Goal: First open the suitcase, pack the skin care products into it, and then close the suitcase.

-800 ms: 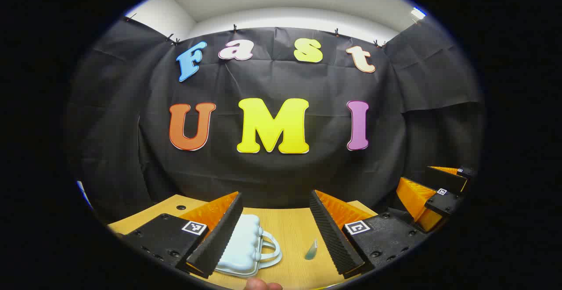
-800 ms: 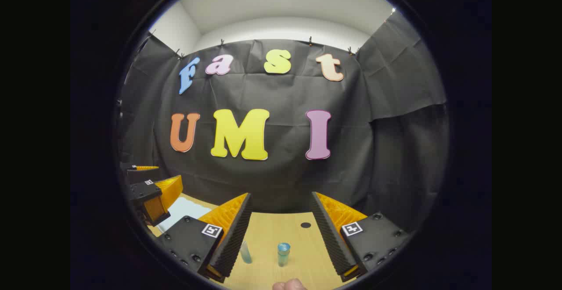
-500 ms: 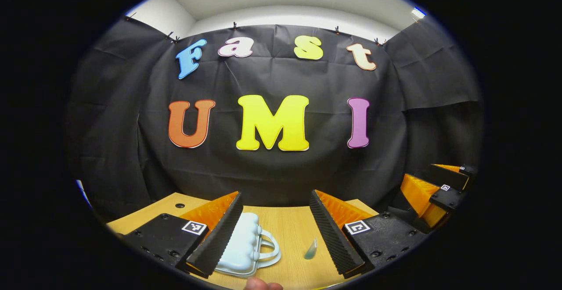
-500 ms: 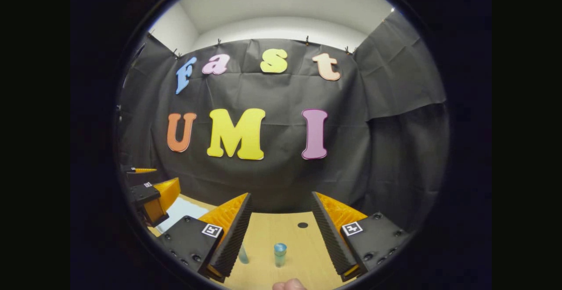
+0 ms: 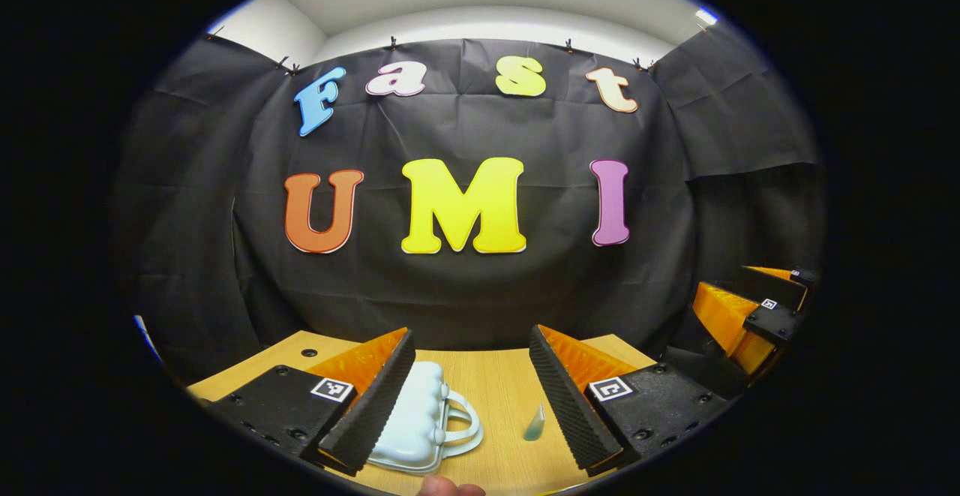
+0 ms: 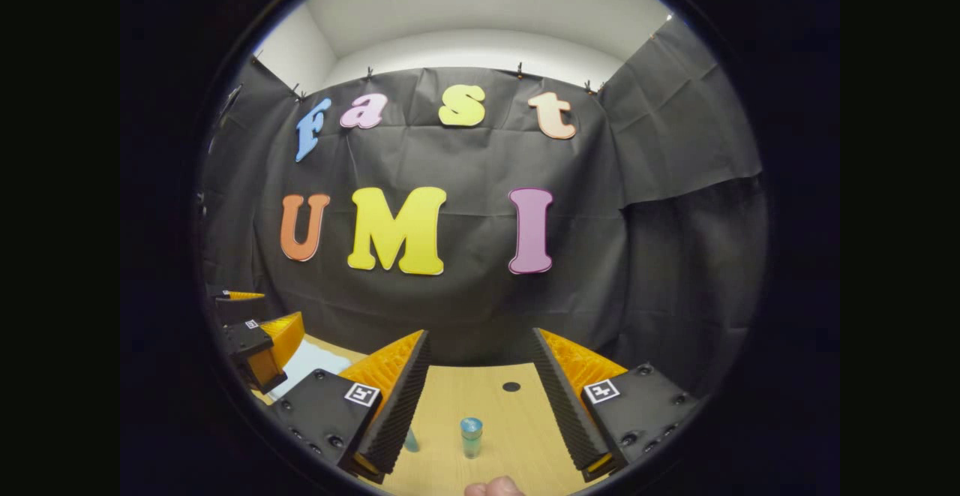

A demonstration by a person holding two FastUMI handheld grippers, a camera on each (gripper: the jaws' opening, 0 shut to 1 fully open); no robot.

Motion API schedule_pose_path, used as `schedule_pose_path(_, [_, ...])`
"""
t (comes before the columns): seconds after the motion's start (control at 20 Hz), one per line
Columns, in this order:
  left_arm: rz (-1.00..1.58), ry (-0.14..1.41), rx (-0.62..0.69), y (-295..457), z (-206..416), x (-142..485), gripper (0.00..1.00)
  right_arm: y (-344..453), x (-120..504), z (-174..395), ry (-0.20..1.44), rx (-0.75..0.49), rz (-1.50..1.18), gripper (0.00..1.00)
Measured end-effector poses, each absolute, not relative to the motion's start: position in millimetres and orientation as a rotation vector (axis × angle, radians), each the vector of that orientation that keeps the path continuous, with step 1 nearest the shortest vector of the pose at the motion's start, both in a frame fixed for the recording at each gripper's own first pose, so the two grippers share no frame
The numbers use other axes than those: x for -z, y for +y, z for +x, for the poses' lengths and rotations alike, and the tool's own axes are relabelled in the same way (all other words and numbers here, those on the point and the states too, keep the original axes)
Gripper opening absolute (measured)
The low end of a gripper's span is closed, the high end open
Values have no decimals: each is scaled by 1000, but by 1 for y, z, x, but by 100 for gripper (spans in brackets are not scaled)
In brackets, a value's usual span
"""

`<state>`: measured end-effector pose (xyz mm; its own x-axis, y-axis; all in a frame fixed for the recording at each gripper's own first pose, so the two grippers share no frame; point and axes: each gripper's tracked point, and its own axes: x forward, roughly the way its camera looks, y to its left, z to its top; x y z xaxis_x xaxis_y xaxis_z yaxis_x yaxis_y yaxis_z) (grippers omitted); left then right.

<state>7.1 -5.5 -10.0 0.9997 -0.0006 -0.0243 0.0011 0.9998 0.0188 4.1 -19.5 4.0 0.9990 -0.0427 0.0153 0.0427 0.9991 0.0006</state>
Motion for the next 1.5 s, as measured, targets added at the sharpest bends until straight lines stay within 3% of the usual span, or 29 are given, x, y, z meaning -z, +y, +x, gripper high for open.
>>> schedule_pose_path(0.35, [23,47,26,-12,8,20,98,-23,-2,3,-13,40,-7,80])
schedule_pose_path(0.6, [222,80,148,-17,23,43,98,-48,9,0,7,76,-19,80])
schedule_pose_path(1.0, [683,320,334,-22,51,163,99,-111,40,-10,90,196,-41,78])
schedule_pose_path(1.3, [929,562,353,3,68,242,96,-152,42,-24,108,271,-72,80])
schedule_pose_path(1.5, [1008,627,331,18,80,261,88,-164,46,-32,124,298,-76,80])
